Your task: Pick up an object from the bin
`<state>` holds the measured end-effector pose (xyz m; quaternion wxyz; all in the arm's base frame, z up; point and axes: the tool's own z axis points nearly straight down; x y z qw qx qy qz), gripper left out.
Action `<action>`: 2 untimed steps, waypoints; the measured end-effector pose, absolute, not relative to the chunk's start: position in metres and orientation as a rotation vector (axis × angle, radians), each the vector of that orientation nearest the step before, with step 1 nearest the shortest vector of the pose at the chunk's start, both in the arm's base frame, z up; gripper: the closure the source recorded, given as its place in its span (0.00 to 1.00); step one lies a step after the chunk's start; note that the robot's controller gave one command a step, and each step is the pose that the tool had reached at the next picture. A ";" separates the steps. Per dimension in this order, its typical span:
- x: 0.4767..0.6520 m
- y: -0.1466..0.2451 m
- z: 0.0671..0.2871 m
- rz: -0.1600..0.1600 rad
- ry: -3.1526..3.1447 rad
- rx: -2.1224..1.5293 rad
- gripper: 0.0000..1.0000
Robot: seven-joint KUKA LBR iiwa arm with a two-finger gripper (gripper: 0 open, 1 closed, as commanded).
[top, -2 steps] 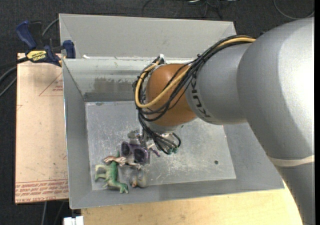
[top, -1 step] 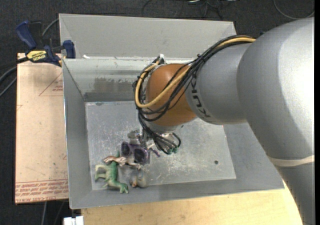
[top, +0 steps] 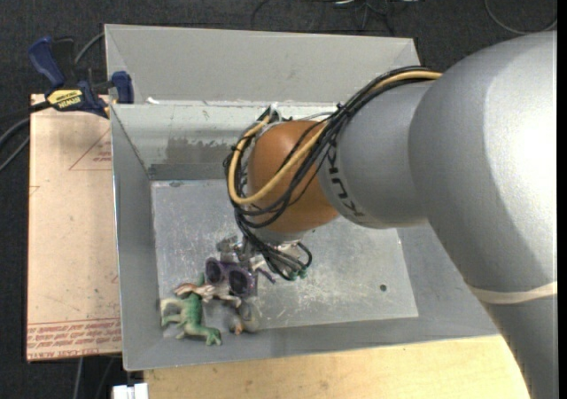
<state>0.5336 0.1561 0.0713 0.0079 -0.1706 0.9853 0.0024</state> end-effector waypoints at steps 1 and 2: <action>0.534 0.156 0.071 0.008 3.080 -0.533 1.00; 0.520 0.170 0.075 0.000 3.052 -0.503 1.00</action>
Offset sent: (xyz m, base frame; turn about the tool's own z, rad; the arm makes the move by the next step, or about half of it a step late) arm -0.0239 0.0181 -0.0013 0.0096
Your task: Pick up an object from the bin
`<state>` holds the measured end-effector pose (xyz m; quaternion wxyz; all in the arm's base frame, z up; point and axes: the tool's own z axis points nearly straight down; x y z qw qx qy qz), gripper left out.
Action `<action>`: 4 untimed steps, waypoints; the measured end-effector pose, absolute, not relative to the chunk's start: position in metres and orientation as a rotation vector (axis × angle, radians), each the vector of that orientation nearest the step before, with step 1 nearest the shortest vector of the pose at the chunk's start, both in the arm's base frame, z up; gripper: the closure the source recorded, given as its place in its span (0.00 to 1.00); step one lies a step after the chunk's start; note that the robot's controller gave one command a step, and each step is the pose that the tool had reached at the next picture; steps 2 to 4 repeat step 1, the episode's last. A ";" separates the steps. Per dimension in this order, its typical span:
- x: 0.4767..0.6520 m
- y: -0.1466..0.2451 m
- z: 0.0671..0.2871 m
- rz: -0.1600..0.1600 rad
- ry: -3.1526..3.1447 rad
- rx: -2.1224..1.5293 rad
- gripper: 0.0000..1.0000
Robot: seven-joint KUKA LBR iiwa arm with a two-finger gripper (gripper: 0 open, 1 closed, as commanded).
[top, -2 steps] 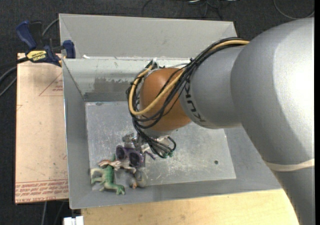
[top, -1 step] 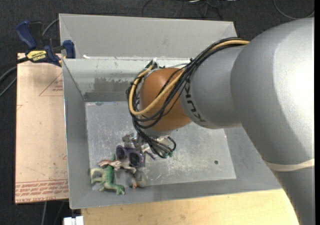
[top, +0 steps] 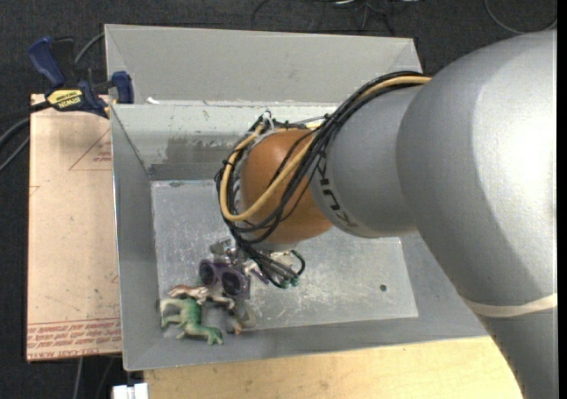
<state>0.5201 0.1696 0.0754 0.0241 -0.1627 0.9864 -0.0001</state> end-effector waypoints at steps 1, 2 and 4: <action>0.520 0.162 0.076 -0.001 2.867 -1.152 1.00; 0.520 0.162 0.076 -0.001 2.867 -1.152 1.00; 0.520 0.162 0.076 -0.001 2.867 -1.152 1.00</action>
Offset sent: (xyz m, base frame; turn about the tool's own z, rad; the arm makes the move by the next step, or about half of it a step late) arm 0.0000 0.0000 0.0000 0.0000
